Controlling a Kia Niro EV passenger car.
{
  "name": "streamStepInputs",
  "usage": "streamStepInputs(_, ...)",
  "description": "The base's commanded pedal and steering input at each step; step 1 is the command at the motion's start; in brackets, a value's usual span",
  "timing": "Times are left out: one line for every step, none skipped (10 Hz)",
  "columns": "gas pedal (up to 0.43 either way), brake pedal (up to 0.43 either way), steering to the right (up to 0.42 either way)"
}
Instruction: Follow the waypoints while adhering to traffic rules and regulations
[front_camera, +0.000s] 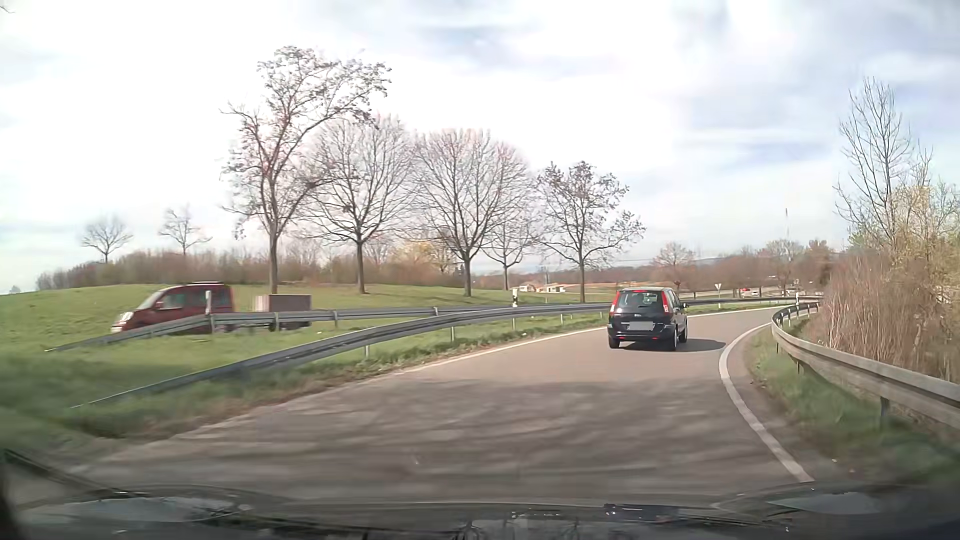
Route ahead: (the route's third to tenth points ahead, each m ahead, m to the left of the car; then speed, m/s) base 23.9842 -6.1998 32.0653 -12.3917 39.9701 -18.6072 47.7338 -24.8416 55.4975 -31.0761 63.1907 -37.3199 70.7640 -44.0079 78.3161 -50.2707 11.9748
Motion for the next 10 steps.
streamStepInputs(0.059, 0.000, 0.119)
streamStepInputs(0.059, 0.000, 0.119)
streamStepInputs(0.059, 0.000, 0.119)
streamStepInputs(0.067, 0.000, 0.119)
streamStepInputs(0.067, 0.000, 0.119)
streamStepInputs(0.087, 0.000, 0.119)
streamStepInputs(0.087, 0.000, 0.119)
streamStepInputs(0.098, 0.000, 0.118)
streamStepInputs(0.098, 0.000, 0.118)
streamStepInputs(0.110, 0.000, 0.115)
